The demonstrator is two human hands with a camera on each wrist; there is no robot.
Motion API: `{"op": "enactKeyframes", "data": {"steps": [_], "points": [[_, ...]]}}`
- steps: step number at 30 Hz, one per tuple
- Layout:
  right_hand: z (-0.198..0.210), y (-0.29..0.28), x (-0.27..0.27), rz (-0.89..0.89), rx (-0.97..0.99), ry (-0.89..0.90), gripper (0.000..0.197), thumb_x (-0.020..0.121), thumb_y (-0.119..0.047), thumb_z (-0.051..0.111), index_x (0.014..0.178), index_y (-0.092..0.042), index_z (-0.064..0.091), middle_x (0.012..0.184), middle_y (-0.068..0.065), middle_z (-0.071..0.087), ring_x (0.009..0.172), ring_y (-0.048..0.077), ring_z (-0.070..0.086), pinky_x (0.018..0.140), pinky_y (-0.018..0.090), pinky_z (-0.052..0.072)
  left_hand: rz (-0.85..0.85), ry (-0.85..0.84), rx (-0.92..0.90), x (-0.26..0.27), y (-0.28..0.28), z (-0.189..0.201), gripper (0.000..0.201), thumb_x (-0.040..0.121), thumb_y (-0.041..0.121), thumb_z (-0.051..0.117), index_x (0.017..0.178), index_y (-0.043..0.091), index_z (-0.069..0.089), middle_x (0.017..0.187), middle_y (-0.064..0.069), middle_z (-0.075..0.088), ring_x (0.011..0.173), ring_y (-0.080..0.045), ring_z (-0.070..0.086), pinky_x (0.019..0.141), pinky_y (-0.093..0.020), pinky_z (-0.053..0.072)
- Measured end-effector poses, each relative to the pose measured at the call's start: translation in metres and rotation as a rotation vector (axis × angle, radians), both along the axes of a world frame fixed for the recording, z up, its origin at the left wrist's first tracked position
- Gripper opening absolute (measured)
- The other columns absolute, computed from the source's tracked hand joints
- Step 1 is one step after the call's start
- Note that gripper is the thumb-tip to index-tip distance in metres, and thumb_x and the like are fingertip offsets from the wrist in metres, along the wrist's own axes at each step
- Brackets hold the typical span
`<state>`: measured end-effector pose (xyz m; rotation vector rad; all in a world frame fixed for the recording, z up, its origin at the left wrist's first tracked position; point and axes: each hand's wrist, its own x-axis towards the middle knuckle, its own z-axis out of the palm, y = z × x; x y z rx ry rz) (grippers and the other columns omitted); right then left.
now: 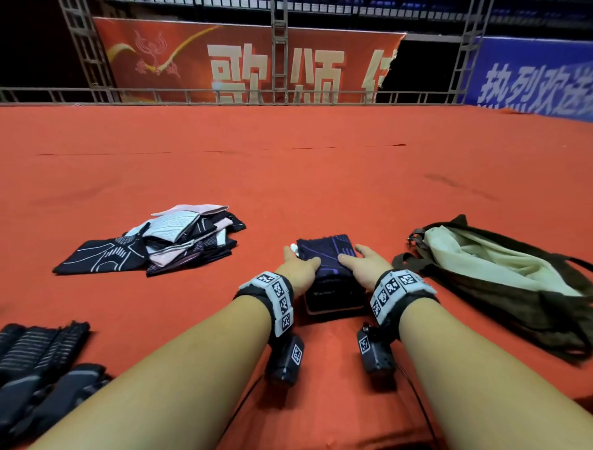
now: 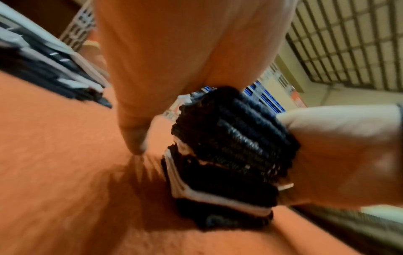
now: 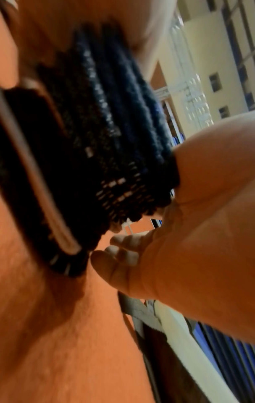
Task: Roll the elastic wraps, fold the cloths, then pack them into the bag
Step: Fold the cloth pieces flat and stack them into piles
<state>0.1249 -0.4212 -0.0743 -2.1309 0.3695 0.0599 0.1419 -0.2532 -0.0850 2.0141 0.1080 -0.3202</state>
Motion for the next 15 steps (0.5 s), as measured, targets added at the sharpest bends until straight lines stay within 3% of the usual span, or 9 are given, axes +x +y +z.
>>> {"op": "enactKeyframes", "data": {"steps": [1,3,5,6,9,12,15], "points": [[-0.002,-0.002,0.001,-0.001,-0.093,0.024,0.074,0.095,-0.047,0.059,0.157,-0.022,0.029,0.152,0.005,0.047,0.132,0.028,0.052,0.102,0.030,0.040,-0.019,-0.090,0.168,0.001,-0.001,0.000,0.092,0.090,0.053,0.058,0.161,0.025,0.006,0.157,-0.018,0.036,0.135,-0.041,0.047,0.114,-0.048,0.038],[0.002,0.001,0.002,0.007,-0.230,0.020,0.075,0.097,-0.041,0.055,0.160,-0.025,0.018,0.155,0.008,0.042,0.136,0.031,0.047,0.107,0.032,0.039,-0.081,-0.348,0.402,-0.001,-0.003,0.007,0.085,0.099,0.045,0.051,0.161,0.032,-0.005,0.169,-0.012,0.005,0.151,-0.037,0.021,0.120,-0.051,0.026],[0.010,0.007,0.010,0.057,-0.372,-0.053,0.074,0.095,-0.028,0.050,0.160,-0.026,0.016,0.161,0.006,0.033,0.144,0.031,0.036,0.116,0.042,0.034,-0.236,-0.559,0.594,0.001,-0.008,0.013,0.075,0.102,0.041,0.043,0.162,0.028,-0.001,0.170,-0.008,-0.002,0.156,-0.030,0.003,0.124,-0.049,0.016],[0.014,0.011,0.014,0.109,-0.426,-0.083,0.072,0.093,-0.021,0.045,0.160,-0.025,0.017,0.165,0.002,0.025,0.150,0.028,0.025,0.120,0.045,0.028,-0.317,-0.582,0.679,0.003,-0.011,0.014,0.071,0.104,0.042,0.038,0.162,0.023,0.002,0.170,-0.008,0.000,0.156,-0.029,-0.001,0.124,-0.048,0.013],[0.012,0.020,0.019,0.260,-0.528,-0.059,0.061,0.100,-0.022,0.031,0.160,-0.026,0.018,0.168,-0.008,0.008,0.155,0.025,0.002,0.123,0.051,0.014,-0.402,-0.442,0.794,0.007,-0.015,0.005,0.064,0.106,0.044,0.024,0.162,0.017,0.008,0.170,-0.008,0.001,0.156,-0.029,-0.003,0.126,-0.046,0.009],[-0.006,0.022,0.018,0.247,-0.540,0.013,0.055,0.105,-0.043,0.022,0.159,-0.035,0.015,0.167,-0.016,0.002,0.155,0.028,0.000,0.123,0.056,0.008,-0.393,-0.354,0.732,0.008,-0.013,-0.005,0.065,0.105,0.044,0.022,0.163,0.022,0.004,0.170,-0.006,-0.003,0.156,-0.026,-0.006,0.126,-0.046,0.007],[-0.014,0.019,0.026,0.230,-0.507,0.043,0.055,0.105,-0.050,0.018,0.159,-0.041,0.013,0.166,-0.020,-0.001,0.155,0.030,0.001,0.121,0.059,0.005,-0.385,-0.328,0.691,0.011,-0.011,-0.008,0.066,0.103,0.044,0.022,0.163,0.023,0.004,0.170,-0.006,-0.003,0.156,-0.025,-0.007,0.126,-0.045,0.006]]}}
